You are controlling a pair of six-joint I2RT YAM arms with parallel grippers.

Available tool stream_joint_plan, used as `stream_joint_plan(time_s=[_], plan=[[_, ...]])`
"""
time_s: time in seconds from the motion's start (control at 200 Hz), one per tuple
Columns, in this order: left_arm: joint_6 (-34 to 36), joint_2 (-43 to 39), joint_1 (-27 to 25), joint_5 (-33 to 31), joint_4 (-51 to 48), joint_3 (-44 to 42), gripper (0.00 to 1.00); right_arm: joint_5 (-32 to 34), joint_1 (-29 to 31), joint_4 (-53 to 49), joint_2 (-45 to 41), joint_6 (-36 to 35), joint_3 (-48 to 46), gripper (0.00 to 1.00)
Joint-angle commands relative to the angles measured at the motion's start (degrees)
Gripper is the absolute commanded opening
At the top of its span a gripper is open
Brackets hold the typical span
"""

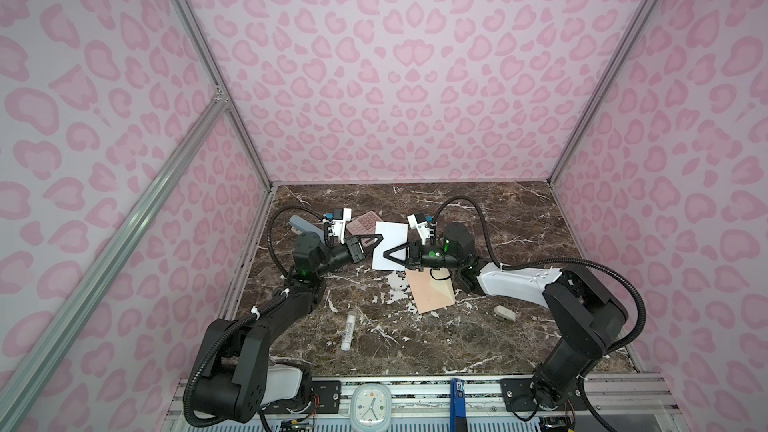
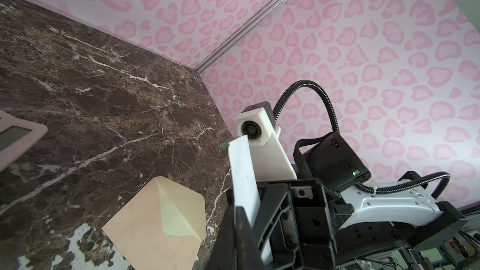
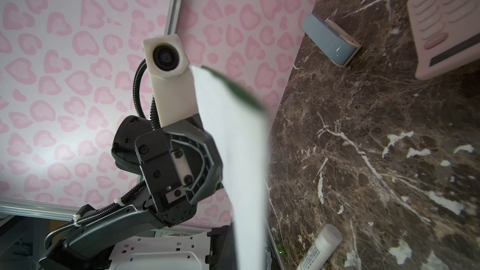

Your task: Place the letter into the envelope and seal it

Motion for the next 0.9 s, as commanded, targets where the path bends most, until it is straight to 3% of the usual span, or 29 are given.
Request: stream_joint_plan(time_s=[0.0,0.04,0.115,0.155,0.205,0.305,0.405,0.585,0.895], plan=[[1.9,-1.7,0.0,-1.2,-1.4,0.6,0.29,-0.1,-0.9,-3.7,-1.1,-3.9,0.0,0.01],[3.2,-2.7,0.0,-1.9,-3.8,0.9,0.43,0.2,-1.6,-5.6,-2.0,-5.5,-0.1,0.01],[7.3,-5.4,0.1,-4.4,-11.9,2.1,0.58,1.3,-3.5,-10.4,-4.2,-9.5,-0.6,0.00],[10.3,-7.1,0.0,-6.4,-17.4,3.2,0.71,2.4,-4.9,-14.1,-5.6,-12.2,-0.9,0.00],[14.4,-9.1,-0.3,-9.6,-25.5,4.8,0.77,4.4,-6.5,-20.7,-7.5,-17.3,-0.8,0.00],[22.2,-11.5,-2.6,-16.7,-40.1,8.1,0.79,11.7,-8.3,-34.8,-10.5,-28.9,0.2,0.00],[26.6,-10.0,-6.7,-22.1,-47.8,10.7,0.80,20.1,-8.5,-43.9,-11.4,-37.8,0.5,0.00],[28.3,-3.1,-14.2,-26.5,-50.4,12.3,0.79,28.9,-9.4,-47.0,-12.6,-41.9,-3.8,0.00],[29.8,12.6,-21.9,-28.7,-54.9,22.2,0.78,36.2,-9.4,-51.2,-12.4,-45.8,-5.3,0.00]])
